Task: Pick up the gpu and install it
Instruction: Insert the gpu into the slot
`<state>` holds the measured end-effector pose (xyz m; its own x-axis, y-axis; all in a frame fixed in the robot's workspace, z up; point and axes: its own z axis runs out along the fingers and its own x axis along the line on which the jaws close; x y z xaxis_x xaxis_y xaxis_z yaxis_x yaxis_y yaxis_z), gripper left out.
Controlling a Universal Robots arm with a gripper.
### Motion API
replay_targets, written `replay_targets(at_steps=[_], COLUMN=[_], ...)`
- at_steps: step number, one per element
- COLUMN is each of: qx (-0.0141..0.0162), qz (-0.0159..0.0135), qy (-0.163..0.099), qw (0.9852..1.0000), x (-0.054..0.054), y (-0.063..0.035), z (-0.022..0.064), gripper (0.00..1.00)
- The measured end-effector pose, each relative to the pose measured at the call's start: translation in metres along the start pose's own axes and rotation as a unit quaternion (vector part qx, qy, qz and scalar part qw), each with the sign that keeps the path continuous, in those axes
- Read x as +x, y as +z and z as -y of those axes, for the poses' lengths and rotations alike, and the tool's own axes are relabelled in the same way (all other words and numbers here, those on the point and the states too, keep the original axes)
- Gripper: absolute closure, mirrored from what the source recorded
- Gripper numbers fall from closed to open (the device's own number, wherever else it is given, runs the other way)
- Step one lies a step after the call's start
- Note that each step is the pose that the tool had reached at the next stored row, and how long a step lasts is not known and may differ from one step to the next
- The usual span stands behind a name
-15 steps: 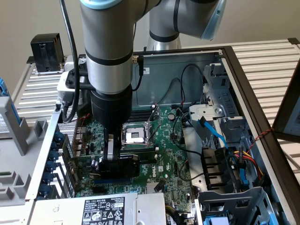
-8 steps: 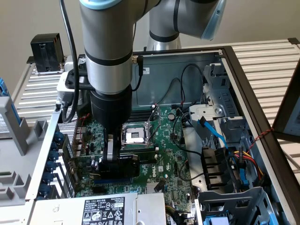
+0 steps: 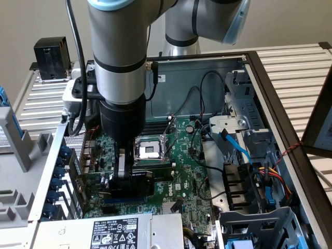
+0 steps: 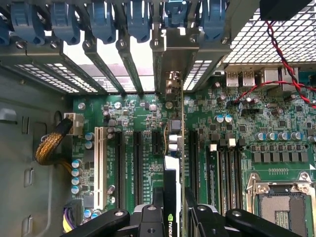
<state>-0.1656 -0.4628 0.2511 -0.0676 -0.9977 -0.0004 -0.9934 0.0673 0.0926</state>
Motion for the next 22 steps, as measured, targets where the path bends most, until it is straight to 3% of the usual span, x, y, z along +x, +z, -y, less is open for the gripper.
replay_targets(at_steps=[22], qx=[0.0], qz=[-0.0004], qy=[-0.006], qw=[1.0], x=[0.0004], y=[-0.0006], z=[-0.001], gripper=[0.74])
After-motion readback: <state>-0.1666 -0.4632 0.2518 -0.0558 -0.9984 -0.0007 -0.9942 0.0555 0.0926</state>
